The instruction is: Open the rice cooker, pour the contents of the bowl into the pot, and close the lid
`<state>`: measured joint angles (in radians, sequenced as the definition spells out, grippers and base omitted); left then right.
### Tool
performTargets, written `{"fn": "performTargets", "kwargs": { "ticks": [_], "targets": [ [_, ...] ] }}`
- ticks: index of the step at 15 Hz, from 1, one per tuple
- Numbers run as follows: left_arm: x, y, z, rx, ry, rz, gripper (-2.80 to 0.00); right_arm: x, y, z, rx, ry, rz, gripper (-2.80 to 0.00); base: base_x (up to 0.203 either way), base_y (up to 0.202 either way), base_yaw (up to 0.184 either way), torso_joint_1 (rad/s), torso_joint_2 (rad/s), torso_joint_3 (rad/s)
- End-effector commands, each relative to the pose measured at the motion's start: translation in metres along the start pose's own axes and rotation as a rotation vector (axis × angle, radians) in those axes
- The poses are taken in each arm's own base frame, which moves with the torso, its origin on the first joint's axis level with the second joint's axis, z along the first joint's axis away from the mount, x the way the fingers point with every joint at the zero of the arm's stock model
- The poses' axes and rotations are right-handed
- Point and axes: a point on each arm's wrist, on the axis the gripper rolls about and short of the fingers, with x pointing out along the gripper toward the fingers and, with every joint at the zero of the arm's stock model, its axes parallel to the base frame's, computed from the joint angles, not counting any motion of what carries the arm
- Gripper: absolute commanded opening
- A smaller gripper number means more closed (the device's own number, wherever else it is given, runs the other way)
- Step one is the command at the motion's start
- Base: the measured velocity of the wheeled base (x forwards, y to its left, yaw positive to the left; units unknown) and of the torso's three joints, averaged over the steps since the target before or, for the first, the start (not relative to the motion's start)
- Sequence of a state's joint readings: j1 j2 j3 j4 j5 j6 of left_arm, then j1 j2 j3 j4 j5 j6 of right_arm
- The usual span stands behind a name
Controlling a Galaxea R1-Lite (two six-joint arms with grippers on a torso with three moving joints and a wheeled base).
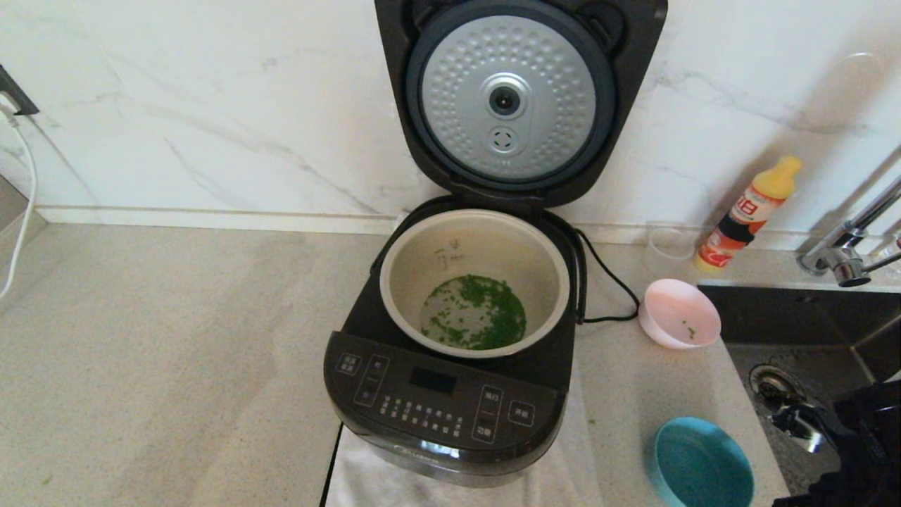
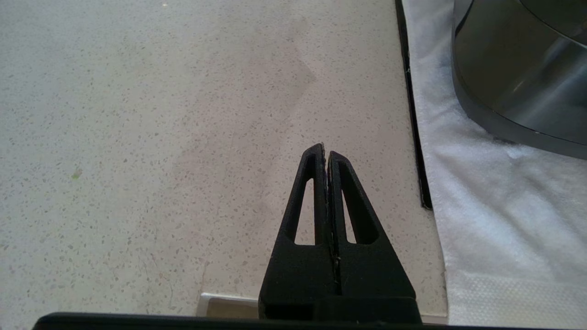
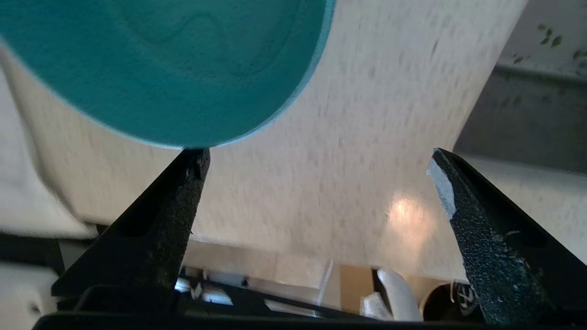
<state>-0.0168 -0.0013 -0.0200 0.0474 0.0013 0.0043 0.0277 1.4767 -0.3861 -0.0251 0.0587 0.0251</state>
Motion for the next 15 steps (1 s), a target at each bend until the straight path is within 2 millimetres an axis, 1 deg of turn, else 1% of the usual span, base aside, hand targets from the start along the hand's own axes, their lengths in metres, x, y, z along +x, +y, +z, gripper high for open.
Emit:
{"fn": "performTargets", "kwargs": {
  "ticks": [1, 3, 5, 8, 10, 12, 13, 15],
  "targets": [
    [0.0, 0.0, 0.0, 0.0, 0.001, 0.0, -2.8, 0.007, 0.001, 0.006, 0.009, 0.019, 0.0, 0.0, 0.0, 0.0, 0.0, 0.0, 0.0, 0.0],
    [0.0, 0.0, 0.0, 0.0, 0.0, 0.0, -2.8, 0.007, 0.001, 0.012, 0.019, 0.007, 0.001, 0.0, 0.0, 0.0, 0.0, 0.0, 0.0, 0.0],
    [0.0, 0.0, 0.0, 0.0, 0.002, 0.0, -2.8, 0.004, 0.002, 0.024, 0.07, -0.033, 0.003, 0.0, 0.0, 0.0, 0.0, 0.0, 0.0, 0.0],
    [0.0, 0.0, 0.0, 0.0, 0.002, 0.0, -2.8, -0.011, 0.003, 0.023, 0.069, -0.085, 0.013, 0.0, 0.0, 0.0, 0.0, 0.0, 0.0, 0.0],
    [0.0, 0.0, 0.0, 0.0, 0.002, 0.0, -2.8, -0.015, 0.004, 0.029, 0.079, -0.11, 0.027, 0.0, 0.0, 0.0, 0.0, 0.0, 0.0, 0.0],
    [0.0, 0.0, 0.0, 0.0, 0.001, 0.0, -2.8, -0.014, 0.005, 0.041, 0.131, -0.129, 0.034, 0.0, 0.0, 0.0, 0.0, 0.0, 0.0, 0.0],
    [0.0, 0.0, 0.0, 0.0, 0.002, 0.0, -2.8, -0.01, 0.004, 0.048, 0.157, -0.124, 0.029, 0.0, 0.0, 0.0, 0.0, 0.0, 0.0, 0.0],
    [0.0, 0.0, 0.0, 0.0, 0.002, 0.0, -2.8, 0.002, 0.004, 0.055, 0.175, -0.098, 0.007, 0.0, 0.0, 0.0, 0.0, 0.0, 0.0, 0.0]
  ]
}}
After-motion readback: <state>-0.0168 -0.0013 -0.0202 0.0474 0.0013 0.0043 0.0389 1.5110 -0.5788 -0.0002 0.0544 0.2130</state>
